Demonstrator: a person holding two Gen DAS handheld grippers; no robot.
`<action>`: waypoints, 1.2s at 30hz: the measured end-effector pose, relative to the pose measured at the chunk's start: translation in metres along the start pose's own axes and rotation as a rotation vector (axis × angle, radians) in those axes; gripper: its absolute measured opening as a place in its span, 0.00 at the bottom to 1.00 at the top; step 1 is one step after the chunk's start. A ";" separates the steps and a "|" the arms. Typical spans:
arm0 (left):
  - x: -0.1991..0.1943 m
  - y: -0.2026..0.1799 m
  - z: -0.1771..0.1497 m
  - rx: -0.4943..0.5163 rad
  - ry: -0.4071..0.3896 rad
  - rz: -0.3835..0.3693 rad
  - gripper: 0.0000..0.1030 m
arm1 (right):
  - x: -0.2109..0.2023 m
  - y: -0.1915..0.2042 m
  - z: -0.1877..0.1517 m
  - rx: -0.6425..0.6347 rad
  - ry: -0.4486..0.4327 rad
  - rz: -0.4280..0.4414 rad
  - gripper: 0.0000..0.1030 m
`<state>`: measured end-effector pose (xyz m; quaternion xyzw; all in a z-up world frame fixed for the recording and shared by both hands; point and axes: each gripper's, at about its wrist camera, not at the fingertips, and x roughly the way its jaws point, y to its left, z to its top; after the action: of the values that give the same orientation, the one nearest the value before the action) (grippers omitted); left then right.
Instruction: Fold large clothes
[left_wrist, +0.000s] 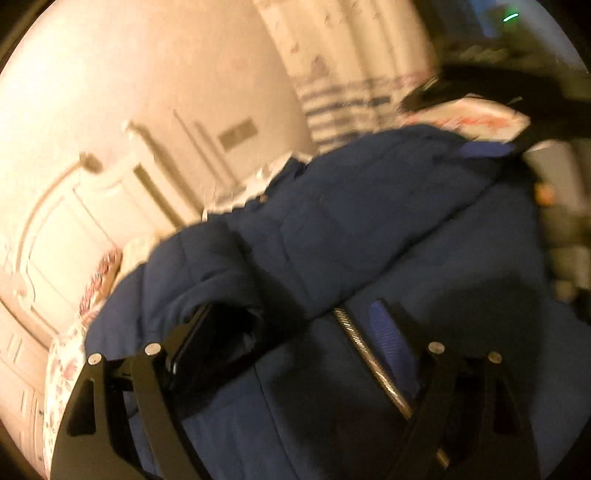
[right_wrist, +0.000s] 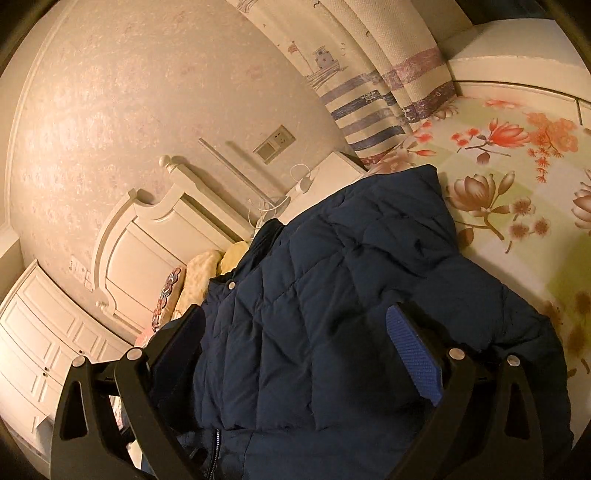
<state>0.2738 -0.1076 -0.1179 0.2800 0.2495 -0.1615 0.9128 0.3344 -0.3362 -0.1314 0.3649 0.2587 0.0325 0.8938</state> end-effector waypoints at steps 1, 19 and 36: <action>-0.015 -0.002 -0.003 -0.012 -0.039 -0.014 0.82 | 0.000 0.000 0.000 -0.002 0.001 -0.002 0.92; -0.017 0.222 -0.150 -1.191 0.010 0.113 0.87 | 0.012 0.046 -0.023 -0.274 0.020 -0.116 0.92; -0.035 0.216 -0.159 -1.210 0.011 0.191 0.88 | 0.040 0.209 -0.162 -1.232 0.072 -0.151 0.92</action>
<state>0.2804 0.1626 -0.1203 -0.2661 0.2754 0.0929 0.9191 0.3170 -0.0708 -0.1065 -0.2387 0.2475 0.1248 0.9307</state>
